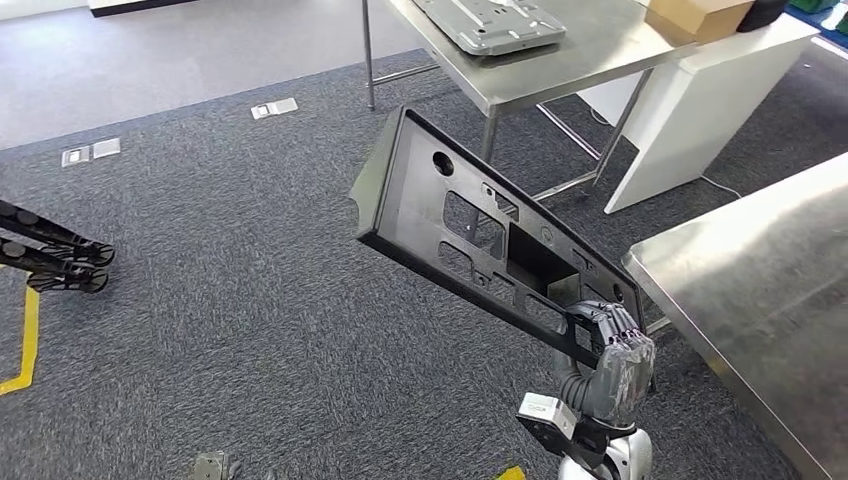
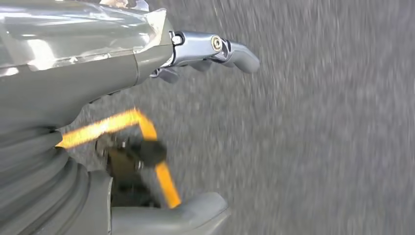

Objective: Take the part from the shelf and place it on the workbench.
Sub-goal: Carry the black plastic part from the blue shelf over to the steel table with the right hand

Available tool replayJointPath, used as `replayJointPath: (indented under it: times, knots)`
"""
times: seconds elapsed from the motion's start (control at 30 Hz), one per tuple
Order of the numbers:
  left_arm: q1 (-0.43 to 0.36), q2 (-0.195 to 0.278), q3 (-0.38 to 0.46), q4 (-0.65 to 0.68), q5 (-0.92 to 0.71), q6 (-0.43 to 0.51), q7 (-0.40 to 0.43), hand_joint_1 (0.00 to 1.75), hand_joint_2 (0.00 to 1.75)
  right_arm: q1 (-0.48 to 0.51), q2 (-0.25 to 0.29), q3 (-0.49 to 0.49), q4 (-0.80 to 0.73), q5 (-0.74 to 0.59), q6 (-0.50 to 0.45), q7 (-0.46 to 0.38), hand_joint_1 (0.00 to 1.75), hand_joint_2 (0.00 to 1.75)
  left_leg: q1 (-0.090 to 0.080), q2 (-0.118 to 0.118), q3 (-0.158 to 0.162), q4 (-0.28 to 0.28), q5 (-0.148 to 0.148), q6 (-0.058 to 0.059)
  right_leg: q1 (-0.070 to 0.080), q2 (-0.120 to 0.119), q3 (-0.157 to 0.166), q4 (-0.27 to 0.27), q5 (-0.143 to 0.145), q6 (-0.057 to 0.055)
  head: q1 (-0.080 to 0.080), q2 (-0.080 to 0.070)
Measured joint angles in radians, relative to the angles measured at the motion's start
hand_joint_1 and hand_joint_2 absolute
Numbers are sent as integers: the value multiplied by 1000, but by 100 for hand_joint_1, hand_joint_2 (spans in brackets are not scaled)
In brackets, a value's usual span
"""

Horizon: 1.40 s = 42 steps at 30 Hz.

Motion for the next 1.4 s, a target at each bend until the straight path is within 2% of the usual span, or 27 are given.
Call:
replayJointPath:
  times: [0.07, 0.13, 0.17, 0.23, 0.3, 0.37, 0.4, 0.43, 0.47, 0.5, 0.53, 0.6, 0.67, 0.73, 0.8, 0.87, 0.93, 0.97, 1.0, 1.03, 1.1, 1.17, 1.23, 1.27, 1.3, 1.37, 1.4]
  knots:
    - [0, 1, 7, 0, -3, -36, -10, 0, 175, -1, 1, -3, -1, 7, 0, 0, 175, 175, -3, 22, 3, 1, -3, -5, 3, -45, 82, -140, 42, 8, 1, 0]
    - [1, 2, 16, 0, -9, -56, -20, 0, 175, -3, 3, -6, -4, 13, 0, 0, 175, 175, -9, 43, 6, 3, -8, -14, 9, -81, 130, -227, 67, 1, 0, 0]
    - [1, 3, 19, 0, -15, -61, -25, 0, 175, -3, 4, -8, -5, 16, 0, 0, 175, 175, -11, 53, 8, 3, -10, -18, 13, -80, 134, -238, 70, -5, 0, 0]
    - [-2, 4, 22, 0, -28, -60, -36, 0, 175, -1, 6, -15, -9, 20, 0, 0, 175, 175, -6, 65, 12, 5, -15, -28, 9, -55, 131, -241, 76, -17, -2, 0]
    - [-5, 4, 26, 0, -43, -49, -48, 0, 175, 1, 7, -22, -16, 25, 0, 0, 175, 175, 1, 23, -2, 49, -49, -38, 1, -32, 134, -246, 82, -31, -5, 0]
    - [-2, 4, 34, 0, -56, -42, -57, 0, 175, 2, 11, -26, -21, 29, -1, 0, 175, 175, 5, -36, -52, 167, -115, -44, -2, -8, 134, -247, 86, -43, -9, 0]
    - [0, 3, 38, 0, -60, -44, -60, 0, 175, 3, 13, -28, -22, 30, -1, 0, 175, 175, 5, -49, -83, 231, -141, -46, -1, 5, 134, -246, 87, -46, -11, 0]
    - [2, 3, 42, 0, -65, -47, -63, 0, 175, 5, 14, -29, -22, 31, -1, 0, 175, 175, 5, -55, -108, 278, -154, -47, -1, 19, 134, -246, 87, -46, -11, 0]
    - [2, 3, 45, 0, -68, -49, -65, 0, 175, 8, 14, -31, -22, 31, -1, 1, 175, 175, 6, -58, -116, 288, -144, -47, 0, 34, 134, -245, 87, -46, -11, 0]
    - [2, 3, 47, 0, -74, -48, -68, 0, 175, 9, 15, -33, -22, 32, -1, 2, 175, 175, 7, -61, -105, 258, -116, -46, -1, 48, 135, -244, 87, -46, -11, 0]
    - [2, 3, 48, -1, -81, -45, -72, 0, 175, 10, 15, -34, -23, 32, -1, 3, 175, 175, 10, -70, -79, 197, -77, -45, -1, 62, 135, -241, 87, -46, -11, 0]
    - [2, 3, 52, -4, -98, -34, -82, 0, 175, 10, 15, -35, -25, 32, -1, 5, 175, 175, 18, -112, -25, 72, -22, -44, 1, 88, 130, -233, 86, -41, -11, 0]
    - [2, 2, 56, -10, -109, -26, -88, 0, 175, 9, 15, -35, -28, 32, -1, 5, 175, 175, 17, -133, -8, 26, -13, -40, 4, 107, 118, -230, 89, -30, -10, 0]
    - [1, 0, 59, -20, -118, -18, -90, 0, 175, 11, 15, -35, -30, 32, -1, 5, 175, 175, 11, -112, -9, 21, -6, -26, 2, 119, 106, -232, 94, -16, -10, 0]
    - [2, -4, 65, -35, -131, -1, -91, 0, 175, 10, 15, -36, -32, 33, -1, 6, 175, 175, 11, -90, -8, 12, 2, -9, 2, 83, 85, -200, 77, -10, -7, 0]
    - [5, -7, 74, -45, -143, 8, -91, 0, 175, 8, 15, -36, -35, 33, -1, 6, 175, 175, 10, -65, -9, 9, 5, 1, 4, 28, 32, -90, 23, -15, -1, 0]
    - [7, -8, 87, -46, -145, -22, -81, 0, 175, 6, 14, -36, -35, 32, -1, 10, 175, 175, 8, -37, -11, 9, 4, 3, 2, 11, -24, 32, -24, -13, 2, 0]
    - [8, -8, 95, -46, -143, -46, -74, 0, 175, 6, 14, -35, -35, 31, -1, 13, 175, 175, 8, -23, -12, 9, 4, 3, 1, 8, -31, 53, -28, -7, 2, 0]
    - [9, -9, 103, -45, -141, -67, -68, 0, 175, 5, 13, -35, -35, 31, -1, 17, 175, 175, 8, -11, -12, 9, 3, 2, 0, 4, -16, 33, -17, 1, 2, 0]
    - [9, -11, 110, -45, -139, -82, -64, 0, 175, 3, 13, -34, -35, 31, -1, 19, 175, 175, 9, 0, -11, 10, 2, 0, -2, -5, 16, -23, 3, 10, 3, 0]
    - [9, -14, 123, -45, -139, -95, -62, 0, 175, -3, 13, -32, -35, 31, -1, 21, 175, 175, 5, 20, -7, 11, -2, -7, -1, -55, 96, -162, 46, 18, 4, 0]
    - [11, -14, 134, -44, -140, -99, -62, 0, 175, -10, 13, -26, -35, 29, -1, 22, 175, 175, -2, 39, -2, 12, -6, -19, 3, -85, 131, -228, 68, 9, 1, 0]
    - [10, -15, 142, -44, -142, -101, -63, 0, 175, -13, 13, -21, -35, 28, -1, 24, 175, 175, -1, 57, 3, 11, -8, -30, 4, -65, 129, -231, 74, -6, -2, 0]
    - [9, -15, 144, -44, -143, -102, -64, 0, 175, -14, 13, -19, -35, 27, -1, 25, 175, 175, 3, 51, 4, 15, -14, -37, 1, -54, 129, -234, 76, -12, -4, 0]
    - [8, -15, 145, -45, -144, -103, -66, 0, 175, -16, 13, -18, -35, 27, -1, 26, 175, 175, 7, 31, -1, 33, -30, -42, -3, -42, 131, -236, 79, -21, -5, 0]
    - [10, -15, 148, -44, -148, -107, -68, 0, 175, -20, 14, -13, -35, 26, -1, 30, 175, 175, 12, -29, -43, 132, -90, -49, -9, -19, 133, -239, 82, -35, -10, 0]
    - [13, -15, 150, -44, -149, -109, -69, 0, 175, -21, 14, -11, -34, 25, -1, 32, 175, 175, 13, -48, -77, 202, -122, -50, -8, -8, 133, -239, 83, -39, -12, 0]
